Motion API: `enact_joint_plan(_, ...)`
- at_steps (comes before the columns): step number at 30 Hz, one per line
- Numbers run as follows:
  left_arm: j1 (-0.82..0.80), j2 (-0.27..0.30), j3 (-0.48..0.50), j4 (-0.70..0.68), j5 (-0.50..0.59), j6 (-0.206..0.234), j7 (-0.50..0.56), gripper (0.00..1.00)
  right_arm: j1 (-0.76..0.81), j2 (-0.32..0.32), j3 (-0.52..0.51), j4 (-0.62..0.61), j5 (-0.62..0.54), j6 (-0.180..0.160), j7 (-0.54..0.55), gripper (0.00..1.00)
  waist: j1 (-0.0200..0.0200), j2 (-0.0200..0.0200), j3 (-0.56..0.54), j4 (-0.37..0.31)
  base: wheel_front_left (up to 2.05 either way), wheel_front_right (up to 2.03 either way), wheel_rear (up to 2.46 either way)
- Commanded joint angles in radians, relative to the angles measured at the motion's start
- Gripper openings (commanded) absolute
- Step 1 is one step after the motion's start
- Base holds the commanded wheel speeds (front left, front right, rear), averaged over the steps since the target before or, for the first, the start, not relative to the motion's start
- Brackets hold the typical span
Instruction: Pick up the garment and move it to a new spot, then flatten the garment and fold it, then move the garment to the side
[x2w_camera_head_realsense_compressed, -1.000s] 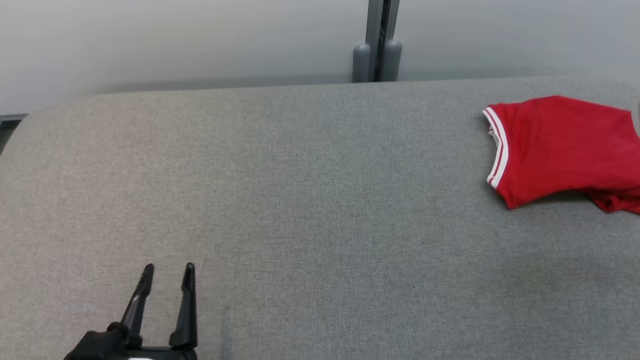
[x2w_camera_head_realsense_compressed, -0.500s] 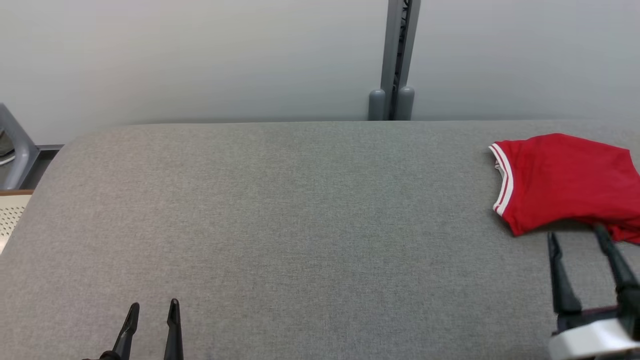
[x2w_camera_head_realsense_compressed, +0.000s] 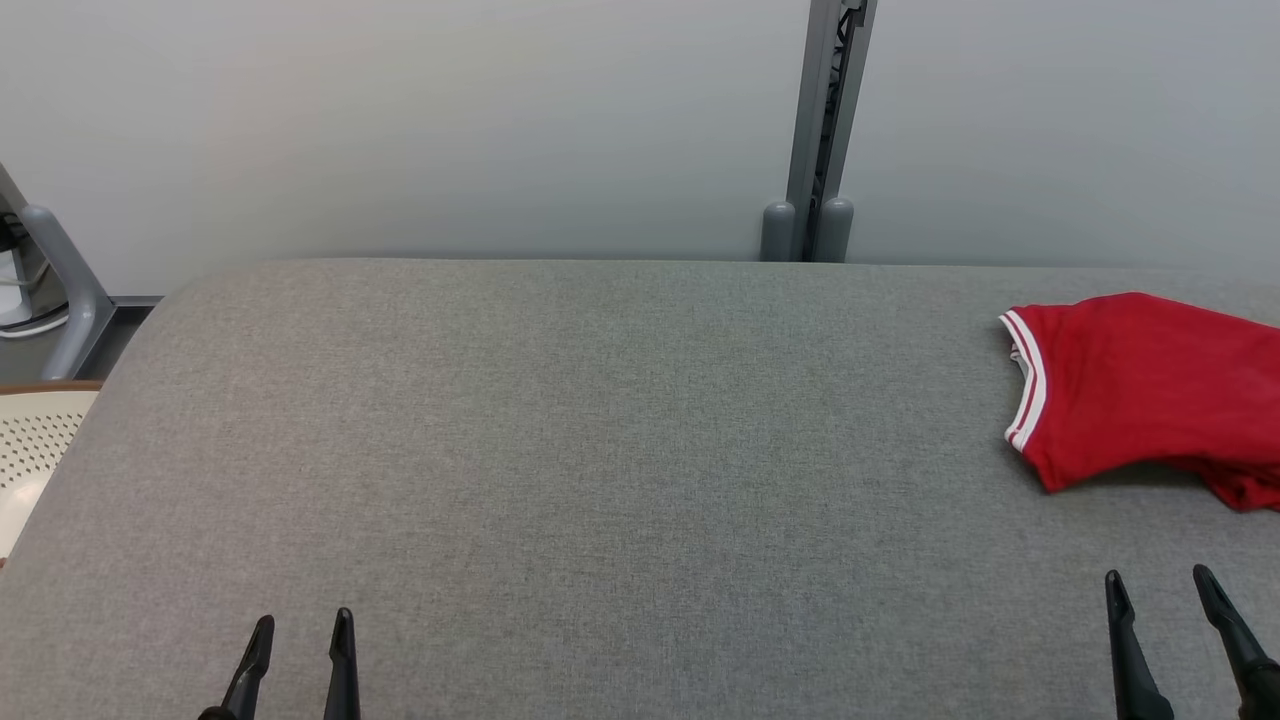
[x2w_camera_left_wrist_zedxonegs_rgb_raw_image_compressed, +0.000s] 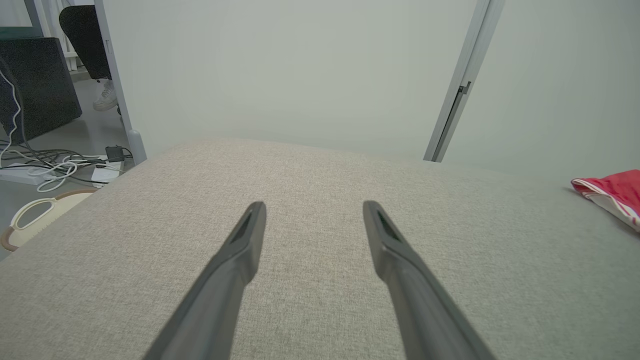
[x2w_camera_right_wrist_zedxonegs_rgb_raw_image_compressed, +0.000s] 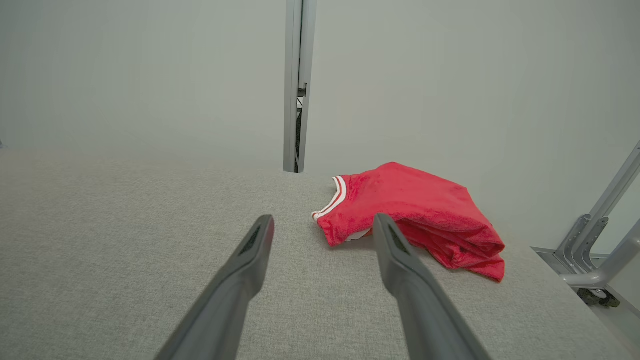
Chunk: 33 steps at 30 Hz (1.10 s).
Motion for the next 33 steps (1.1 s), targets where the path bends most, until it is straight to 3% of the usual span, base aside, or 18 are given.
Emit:
enact_joint_plan(1, -0.009, 0.004, 0.004, 0.001, 0.008, -0.002, -0.001, 1.0, 0.004, -0.003, -0.003, 0.003, 0.003, 0.0, -0.005, 1.0, 0.0, -0.0001, -0.001, 0.0, 0.0, 0.0, 0.0)
enact_joint_plan(12, -0.013, 0.004, -0.005, 0.013, 0.009, -0.011, -0.001, 1.0, -0.013, -0.003, -0.018, 0.001, 0.014, 0.0, -0.005, 1.0, 0.0, -0.0001, -0.002, 0.008, 0.0, 0.0, 0.0)
enact_joint_plan(13, -0.001, 0.0, -0.005, 0.014, 0.006, -0.009, 0.0, 0.0, -0.004, 0.0, -0.014, 0.008, 0.01, 0.0, 0.0, 0.0, 0.0, -0.0001, -0.002, 0.008, 0.0, 0.0, 0.0)
enact_joint_plan(17, 0.013, -0.01, -0.009, 0.054, 0.005, -0.009, 0.004, 0.0, 0.005, 0.02, -0.008, 0.049, 0.009, 0.0, 0.006, 0.0, 0.0, -0.0001, -0.002, 0.008, 0.0, 0.0, 0.0)
enact_joint_plan(33, -0.053, -0.007, 0.008, 0.061, -0.272, -0.016, 0.079, 0.0, -0.053, 0.014, 0.003, 0.065, 0.33, 0.0, 0.083, 0.0, 0.0, -0.0001, 0.002, -0.002, 0.0, 0.0, 0.0)
